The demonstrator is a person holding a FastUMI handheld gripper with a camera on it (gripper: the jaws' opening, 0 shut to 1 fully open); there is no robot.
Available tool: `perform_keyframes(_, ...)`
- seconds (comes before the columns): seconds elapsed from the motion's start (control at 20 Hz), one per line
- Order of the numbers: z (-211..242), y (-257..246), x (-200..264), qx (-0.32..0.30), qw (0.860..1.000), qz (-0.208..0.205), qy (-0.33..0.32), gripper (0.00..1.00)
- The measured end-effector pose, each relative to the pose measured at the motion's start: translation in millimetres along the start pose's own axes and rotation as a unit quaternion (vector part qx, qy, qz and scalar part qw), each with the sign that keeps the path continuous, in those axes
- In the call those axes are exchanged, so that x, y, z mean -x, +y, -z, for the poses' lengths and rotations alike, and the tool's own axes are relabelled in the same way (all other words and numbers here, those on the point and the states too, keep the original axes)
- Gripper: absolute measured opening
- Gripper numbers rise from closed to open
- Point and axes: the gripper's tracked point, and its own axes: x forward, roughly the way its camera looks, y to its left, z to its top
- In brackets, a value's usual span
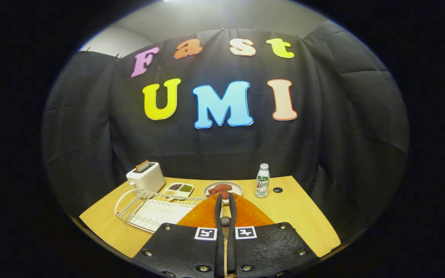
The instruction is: Take the plate from the dish rack, then take the spoon from the basket and place it into the plate.
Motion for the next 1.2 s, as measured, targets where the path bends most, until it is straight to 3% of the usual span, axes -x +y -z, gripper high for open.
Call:
perform_keyframes(0.65,82.7,76.0,18.9,-0.008,0.997,-0.010,0.080,0.03)
perform_keyframes(1.2,139.0,128.3,-8.5,-0.008,0.988,-0.063,0.140,0.03)
